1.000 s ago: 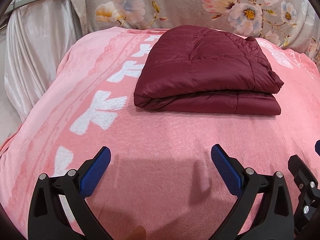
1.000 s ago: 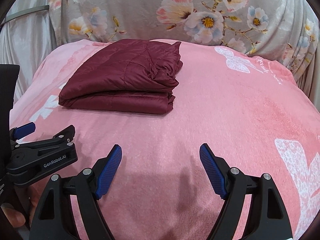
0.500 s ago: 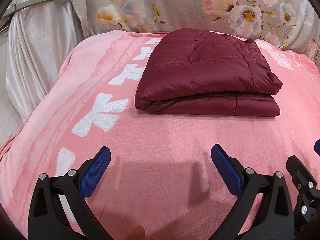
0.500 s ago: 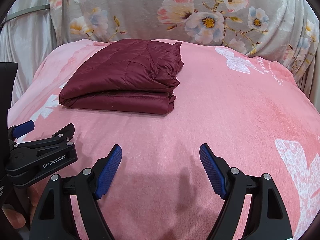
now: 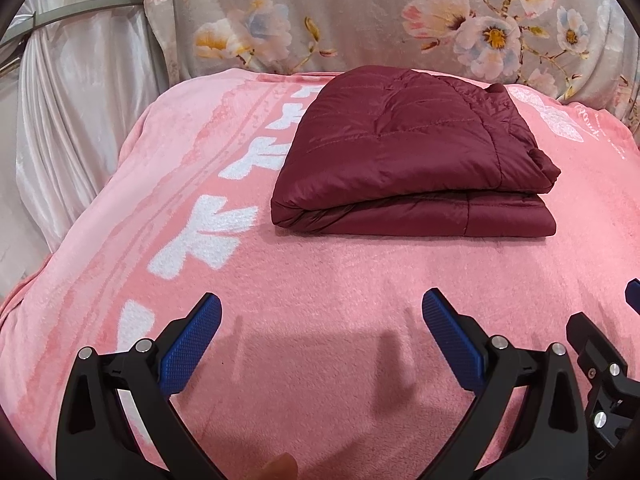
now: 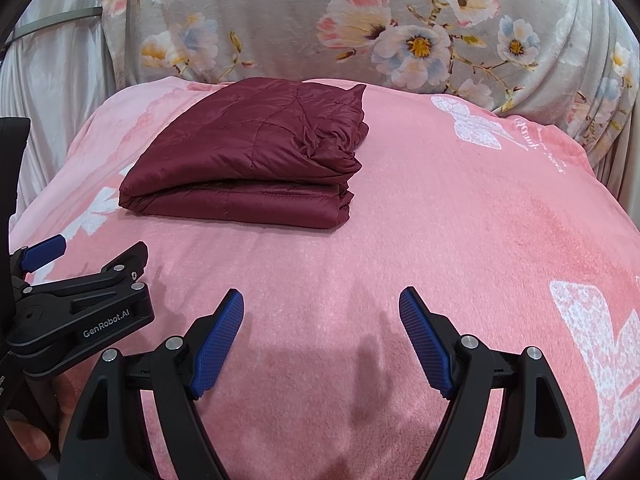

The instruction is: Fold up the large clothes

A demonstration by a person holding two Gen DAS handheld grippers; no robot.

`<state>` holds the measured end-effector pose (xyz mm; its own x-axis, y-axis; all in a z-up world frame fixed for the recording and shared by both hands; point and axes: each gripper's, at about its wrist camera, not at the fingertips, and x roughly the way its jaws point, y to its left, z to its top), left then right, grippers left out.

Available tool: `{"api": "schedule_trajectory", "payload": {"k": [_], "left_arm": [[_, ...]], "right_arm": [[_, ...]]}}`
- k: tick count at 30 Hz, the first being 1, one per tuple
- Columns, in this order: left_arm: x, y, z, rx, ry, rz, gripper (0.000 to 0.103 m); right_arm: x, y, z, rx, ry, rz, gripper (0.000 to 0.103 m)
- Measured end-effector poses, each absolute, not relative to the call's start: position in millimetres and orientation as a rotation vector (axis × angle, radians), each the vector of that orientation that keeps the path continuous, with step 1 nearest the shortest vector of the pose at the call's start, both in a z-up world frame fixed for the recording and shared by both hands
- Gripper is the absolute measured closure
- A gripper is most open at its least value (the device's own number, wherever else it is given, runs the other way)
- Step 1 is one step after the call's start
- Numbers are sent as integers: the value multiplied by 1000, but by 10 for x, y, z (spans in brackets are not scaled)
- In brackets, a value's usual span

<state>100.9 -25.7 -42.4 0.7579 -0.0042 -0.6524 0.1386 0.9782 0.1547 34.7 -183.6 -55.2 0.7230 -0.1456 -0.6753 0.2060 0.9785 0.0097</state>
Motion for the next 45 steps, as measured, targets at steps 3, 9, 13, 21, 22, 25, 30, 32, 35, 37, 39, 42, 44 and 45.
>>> {"api": "schedule_trajectory", "payload": {"k": [3, 9, 13, 21, 22, 25, 30, 32, 35, 37, 39, 42, 44, 45], "left_arm": [[1002, -255, -419, 199, 701, -79, 5], [986, -253, -404, 199, 689, -82, 5], [969, -255, -393, 192, 682, -85, 5], [947, -252, -380, 192, 668, -79, 5], [942, -253, -377, 194, 664, -79, 5], [930, -266, -374, 200, 658, -81, 5], [931, -271, -372, 197, 662, -81, 5], [937, -272, -375, 193, 668, -84, 5], [943, -278, -380, 196, 674, -90, 5], [939, -290, -381, 203, 672, -94, 5], [943, -289, -384, 205, 672, -94, 5], [937, -295, -384, 205, 670, -97, 5], [941, -300, -385, 207, 671, -98, 5], [940, -302, -387, 207, 671, -98, 5]], "right_arm": [[350, -1829, -553, 86, 739, -195, 25], [351, -1811, -551, 87, 738, -198, 25], [352, -1800, -553, 87, 739, -199, 25], [356, -1785, -547, 86, 737, -200, 25], [355, -1788, -545, 85, 737, -199, 25], [360, -1784, -543, 83, 737, -199, 25], [359, -1771, -545, 84, 738, -201, 25], [358, -1771, -544, 83, 737, -201, 25], [358, -1759, -545, 82, 737, -201, 25], [358, -1752, -544, 83, 737, -202, 25], [359, -1752, -544, 82, 737, -203, 25], [360, -1747, -546, 83, 736, -203, 25], [360, -1748, -546, 82, 737, -203, 25], [359, -1749, -544, 81, 736, -203, 25]]}}
